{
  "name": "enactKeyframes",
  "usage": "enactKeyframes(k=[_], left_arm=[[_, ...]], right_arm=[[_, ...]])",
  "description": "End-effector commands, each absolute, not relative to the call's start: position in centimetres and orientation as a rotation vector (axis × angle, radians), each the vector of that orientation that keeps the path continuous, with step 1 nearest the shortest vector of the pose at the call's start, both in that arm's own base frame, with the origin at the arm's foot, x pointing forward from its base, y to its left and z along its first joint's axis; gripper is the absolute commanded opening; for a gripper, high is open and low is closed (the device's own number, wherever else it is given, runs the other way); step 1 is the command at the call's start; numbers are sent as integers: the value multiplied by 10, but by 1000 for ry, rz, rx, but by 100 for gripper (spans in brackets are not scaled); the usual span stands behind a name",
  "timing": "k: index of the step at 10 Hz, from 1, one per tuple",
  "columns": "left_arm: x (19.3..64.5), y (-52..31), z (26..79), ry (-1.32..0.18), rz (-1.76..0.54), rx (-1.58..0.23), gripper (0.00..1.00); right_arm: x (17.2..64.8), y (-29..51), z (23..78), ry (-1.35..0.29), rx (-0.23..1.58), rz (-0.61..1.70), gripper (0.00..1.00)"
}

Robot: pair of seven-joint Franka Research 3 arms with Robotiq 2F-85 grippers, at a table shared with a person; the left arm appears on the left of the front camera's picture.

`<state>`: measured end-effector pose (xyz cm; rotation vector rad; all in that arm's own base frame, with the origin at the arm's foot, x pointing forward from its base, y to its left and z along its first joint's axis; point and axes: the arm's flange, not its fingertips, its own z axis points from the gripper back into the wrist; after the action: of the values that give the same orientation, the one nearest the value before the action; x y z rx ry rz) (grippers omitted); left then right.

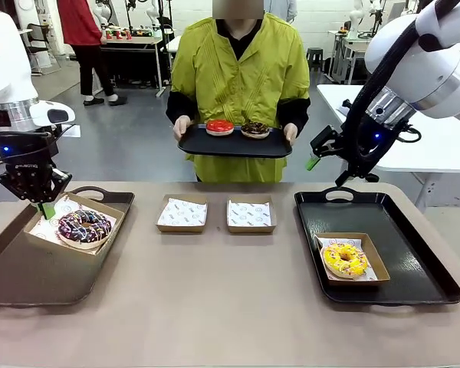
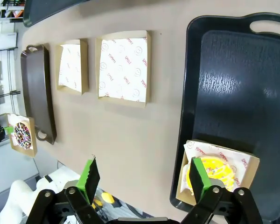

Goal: Individually package the donuts and arrange them on the tray.
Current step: Place the picked Paper togo box on the Handle tray while simultaneously picking up another Paper togo box from the table with the other hand.

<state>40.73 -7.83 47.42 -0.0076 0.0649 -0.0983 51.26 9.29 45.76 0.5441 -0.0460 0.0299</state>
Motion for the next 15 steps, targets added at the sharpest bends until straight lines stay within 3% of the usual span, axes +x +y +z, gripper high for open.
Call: enactKeyframes(k=[1, 6, 11, 15], left_arm=[[409, -80, 477, 66, -96, -18, 1], [400, -42, 451, 54, -87, 11, 1], [369, -3, 418, -11, 55, 39, 1], [366, 1, 412, 4, 50, 20, 1]], right_arm=[[514, 93, 459, -53, 540, 26, 100], [550, 165, 451, 2, 291, -6, 100], [588, 235, 392, 40, 74, -49, 100], [589, 258, 364, 37, 85, -57, 100]])
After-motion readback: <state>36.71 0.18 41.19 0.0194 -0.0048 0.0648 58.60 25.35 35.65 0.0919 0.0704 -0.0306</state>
